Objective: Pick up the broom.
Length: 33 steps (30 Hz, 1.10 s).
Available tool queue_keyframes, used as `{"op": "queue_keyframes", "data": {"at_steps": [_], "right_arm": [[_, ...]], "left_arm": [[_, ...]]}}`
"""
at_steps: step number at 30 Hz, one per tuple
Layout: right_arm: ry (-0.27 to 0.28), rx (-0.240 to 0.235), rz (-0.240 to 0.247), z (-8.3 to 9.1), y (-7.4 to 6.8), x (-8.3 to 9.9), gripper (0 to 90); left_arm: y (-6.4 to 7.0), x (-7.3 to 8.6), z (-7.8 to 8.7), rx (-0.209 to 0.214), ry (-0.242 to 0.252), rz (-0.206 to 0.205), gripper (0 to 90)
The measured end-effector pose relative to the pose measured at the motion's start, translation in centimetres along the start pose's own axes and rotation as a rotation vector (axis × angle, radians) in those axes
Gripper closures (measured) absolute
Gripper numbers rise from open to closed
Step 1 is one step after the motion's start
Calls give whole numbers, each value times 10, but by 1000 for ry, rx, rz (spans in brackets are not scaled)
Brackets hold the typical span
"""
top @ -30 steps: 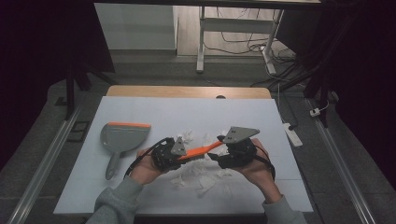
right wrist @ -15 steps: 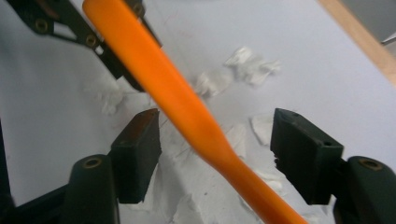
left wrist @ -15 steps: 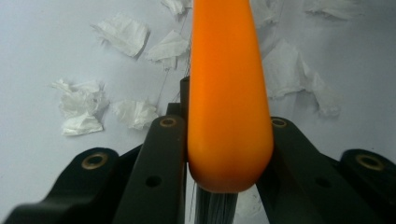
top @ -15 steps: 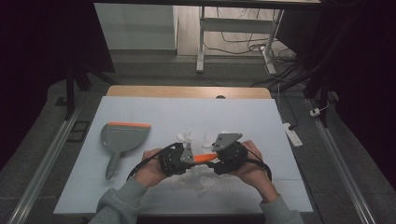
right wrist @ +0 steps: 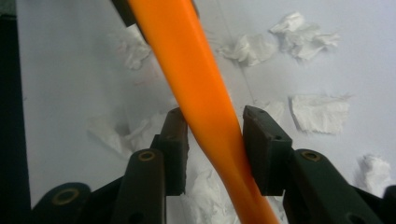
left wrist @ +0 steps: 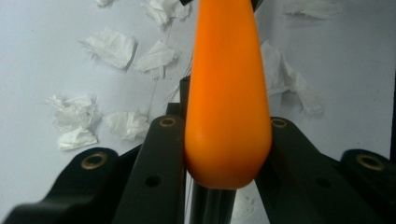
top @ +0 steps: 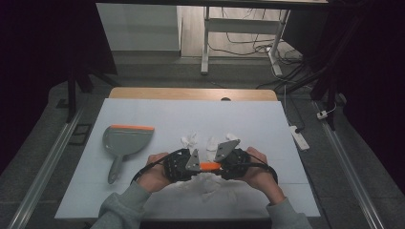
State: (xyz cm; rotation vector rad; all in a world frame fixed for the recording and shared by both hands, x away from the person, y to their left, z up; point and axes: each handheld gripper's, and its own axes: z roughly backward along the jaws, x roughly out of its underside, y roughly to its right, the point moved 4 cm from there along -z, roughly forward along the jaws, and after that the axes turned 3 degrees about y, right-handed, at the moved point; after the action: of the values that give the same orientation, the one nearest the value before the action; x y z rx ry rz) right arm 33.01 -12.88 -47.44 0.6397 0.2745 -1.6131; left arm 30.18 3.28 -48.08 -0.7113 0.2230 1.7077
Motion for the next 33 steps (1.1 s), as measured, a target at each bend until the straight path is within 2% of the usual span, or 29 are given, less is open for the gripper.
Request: {"op": "queue_keyframes", "data": {"at_steps": [3,4,5,6,7,8,9,10,12,13,14,17,21,26,28,30,33], "right_arm": [[3,2,22,1,-1,0,664],[6,-2,32,2,-2,0,684],[12,-7,24,3,-3,0,692],[18,-10,14,5,-2,0,697],[29,-12,9,6,-1,0,700],[40,-10,0,7,0,0,706],[50,-12,-5,9,0,0,709],[63,-1,-12,10,1,0,710],[66,17,-30,13,4,0,712],[66,17,-30,13,4,0,712],[62,35,-52,14,6,2,712],[67,41,-64,15,10,5,712],[87,50,-100,17,17,10,713],[133,73,-135,22,27,14,712],[156,87,-167,24,31,17,712],[162,108,-192,27,35,21,713],[160,134,-223,30,40,26,713]], "left_arm": [[-1,1,1,-16,10,5,764],[-2,1,2,-34,17,6,730],[-3,1,3,-49,25,19,697],[-5,2,6,-78,60,46,676],[-7,2,8,-98,72,56,650],[-7,2,8,-98,72,56,608],[-10,3,11,-148,86,103,552],[-10,3,11,-148,86,103,505],[-13,5,17,-215,104,149,428],[-14,7,21,-236,118,170,428],[-15,10,26,-245,133,190,359],[-18,21,39,-266,176,262,338],[-21,42,52,-278,212,334,331],[-24,71,61,-287,213,408,331],[-27,81,65,-293,217,437,331],[-27,92,68,-299,225,467,332],[-26,111,70,-331,231,520,335]]}}
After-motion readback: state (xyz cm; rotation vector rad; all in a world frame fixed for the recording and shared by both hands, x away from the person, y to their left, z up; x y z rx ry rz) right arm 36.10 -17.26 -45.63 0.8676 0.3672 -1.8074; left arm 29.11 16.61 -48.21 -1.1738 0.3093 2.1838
